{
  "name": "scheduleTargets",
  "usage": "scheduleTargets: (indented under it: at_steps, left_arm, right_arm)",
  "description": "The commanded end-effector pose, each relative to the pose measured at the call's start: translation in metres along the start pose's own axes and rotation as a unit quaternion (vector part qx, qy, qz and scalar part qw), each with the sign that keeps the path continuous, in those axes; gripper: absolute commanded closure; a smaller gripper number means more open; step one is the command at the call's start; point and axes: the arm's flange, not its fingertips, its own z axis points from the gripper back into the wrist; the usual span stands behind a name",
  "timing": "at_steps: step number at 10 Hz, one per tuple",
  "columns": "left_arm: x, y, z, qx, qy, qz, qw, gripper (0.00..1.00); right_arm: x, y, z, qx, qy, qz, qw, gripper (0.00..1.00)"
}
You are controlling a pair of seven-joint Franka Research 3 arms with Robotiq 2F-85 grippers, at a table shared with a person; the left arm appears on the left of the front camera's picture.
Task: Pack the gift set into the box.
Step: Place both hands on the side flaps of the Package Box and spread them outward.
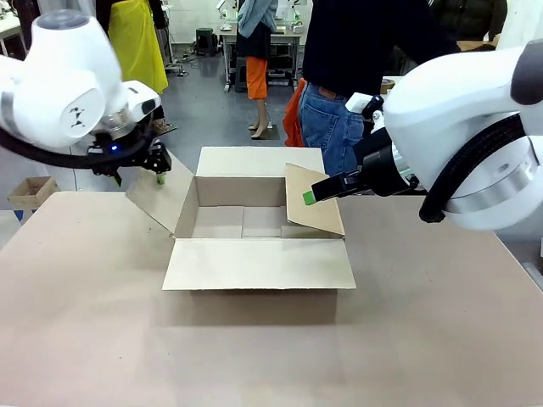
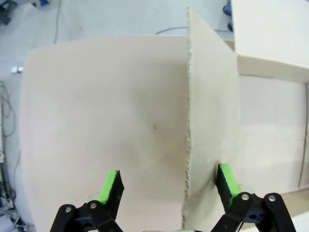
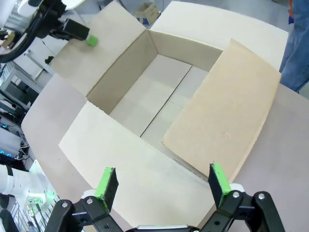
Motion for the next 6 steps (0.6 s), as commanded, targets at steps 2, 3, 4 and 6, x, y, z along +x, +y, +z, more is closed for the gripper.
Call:
scheduleTargets:
  at_steps: [2,3,4,6]
  left_arm:
    - [-0.011,0.043,-0.012,-0.09,0.01,-0.013,0.996,0.0]
    - [-0.013,0.052,-0.017,-0.123,-0.002,0.002,0.992,0.0]
    - [-0.006,0.029,-0.013,-0.044,0.005,-0.001,0.999,0.0]
    - [-0.006,0.029,-0.013,-0.044,0.005,-0.001,0.999,0.0]
  right_arm:
    - [0.003,0.002,0.002,-0.009,-0.005,-0.007,1.0,0.0]
    - [0.003,0.002,0.002,-0.009,-0.005,-0.007,1.0,0.0]
    - [0.003,0.002,0.002,-0.009,-0.005,-0.007,1.0,0.0]
    - [0.023,0.011,-0.001,-0.067,0.082,-0.014,0.994,0.0]
